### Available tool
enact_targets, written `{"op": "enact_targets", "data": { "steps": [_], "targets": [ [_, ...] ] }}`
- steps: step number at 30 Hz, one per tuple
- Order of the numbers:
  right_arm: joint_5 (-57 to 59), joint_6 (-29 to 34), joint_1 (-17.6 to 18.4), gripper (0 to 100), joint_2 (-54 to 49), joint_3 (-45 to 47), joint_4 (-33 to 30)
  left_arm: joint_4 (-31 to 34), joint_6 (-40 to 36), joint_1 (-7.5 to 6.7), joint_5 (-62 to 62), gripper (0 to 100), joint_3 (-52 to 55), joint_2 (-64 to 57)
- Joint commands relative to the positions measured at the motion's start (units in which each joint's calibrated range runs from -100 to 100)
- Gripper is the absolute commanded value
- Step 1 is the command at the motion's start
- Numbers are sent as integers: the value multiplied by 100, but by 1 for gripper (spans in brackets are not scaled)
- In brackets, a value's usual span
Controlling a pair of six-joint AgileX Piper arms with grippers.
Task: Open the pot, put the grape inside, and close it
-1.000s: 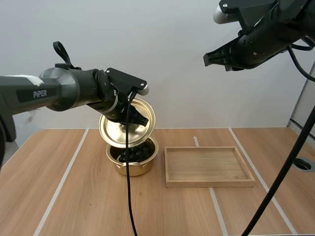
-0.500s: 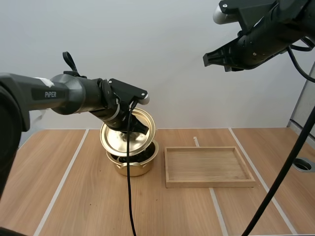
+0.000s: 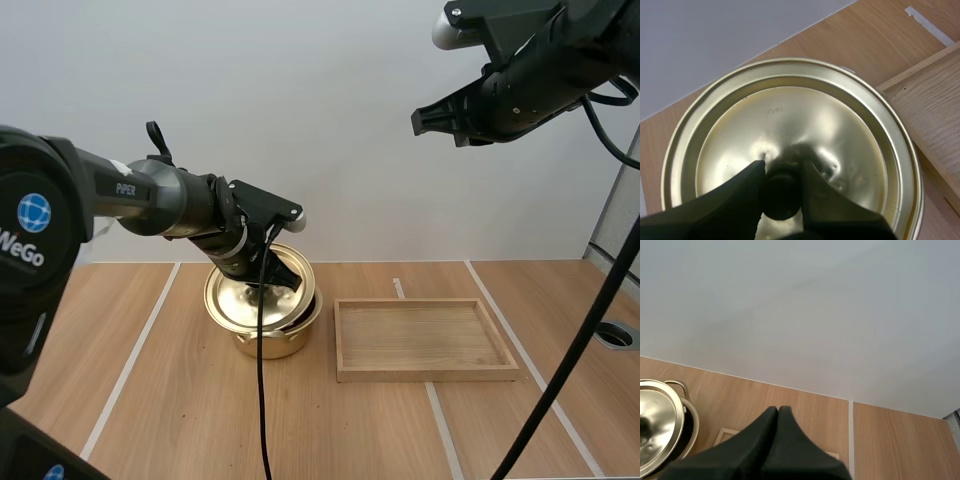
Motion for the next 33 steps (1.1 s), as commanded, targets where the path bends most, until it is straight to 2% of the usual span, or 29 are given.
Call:
{"op": "enact_targets", "data": {
  "steps": [1,17,25,33],
  "targets": [
    [-47,21,-23,0,-82,28,43,-81,177,-16,-71,0,4,71],
    [-31,21,-23,0,-82,28,335,-81,452,-16,-32,0,-25,71],
    [28,21,-23,0,-82,28,335,-81,452,-16,1061,0,-538,71],
    [26,21,-23,0,-82,28,346,-81,452,-16,1319,0,-555,467]
  ]
}}
